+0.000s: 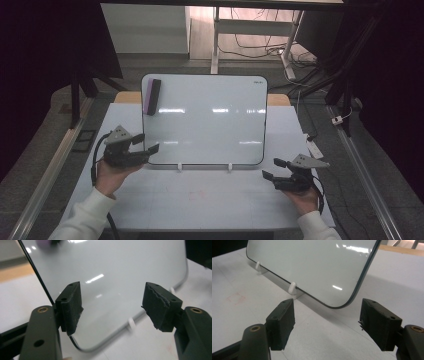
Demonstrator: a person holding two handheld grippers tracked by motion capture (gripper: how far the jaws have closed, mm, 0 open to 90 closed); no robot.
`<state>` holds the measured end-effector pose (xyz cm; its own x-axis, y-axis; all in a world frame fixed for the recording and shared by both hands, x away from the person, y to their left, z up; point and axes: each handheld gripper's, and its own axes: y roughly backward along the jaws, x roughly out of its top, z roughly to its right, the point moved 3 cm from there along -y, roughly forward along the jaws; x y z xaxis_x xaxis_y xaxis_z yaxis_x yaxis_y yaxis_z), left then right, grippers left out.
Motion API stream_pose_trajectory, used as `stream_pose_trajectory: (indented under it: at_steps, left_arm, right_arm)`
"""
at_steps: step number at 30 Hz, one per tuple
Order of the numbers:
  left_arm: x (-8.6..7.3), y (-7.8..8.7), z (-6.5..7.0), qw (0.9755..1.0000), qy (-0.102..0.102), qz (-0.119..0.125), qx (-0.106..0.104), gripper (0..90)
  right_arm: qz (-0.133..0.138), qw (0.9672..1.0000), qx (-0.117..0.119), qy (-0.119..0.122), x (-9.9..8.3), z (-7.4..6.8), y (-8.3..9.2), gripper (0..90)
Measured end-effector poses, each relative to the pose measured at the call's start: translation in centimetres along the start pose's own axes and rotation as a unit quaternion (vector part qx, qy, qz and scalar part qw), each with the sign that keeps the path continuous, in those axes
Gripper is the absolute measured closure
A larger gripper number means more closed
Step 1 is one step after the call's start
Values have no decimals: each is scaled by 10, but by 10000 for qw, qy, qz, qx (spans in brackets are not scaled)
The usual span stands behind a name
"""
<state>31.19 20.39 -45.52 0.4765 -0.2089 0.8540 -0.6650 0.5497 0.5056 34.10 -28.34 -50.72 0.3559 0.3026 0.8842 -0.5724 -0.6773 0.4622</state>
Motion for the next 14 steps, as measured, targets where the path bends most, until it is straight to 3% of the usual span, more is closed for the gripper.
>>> stream_pose_trajectory:
  at_steps: [7, 14]
  left_arm:
    - [-35, -1, 8, 9991, -42, -329, -261, 322]
    - [-48, 0, 8, 9986, 27, -448, -297, 315]
  right_arm:
    - [-54, 9999, -1, 117, 0, -2, -2, 276]
    - [23, 9999, -33, 158, 2, -1, 1, 277]
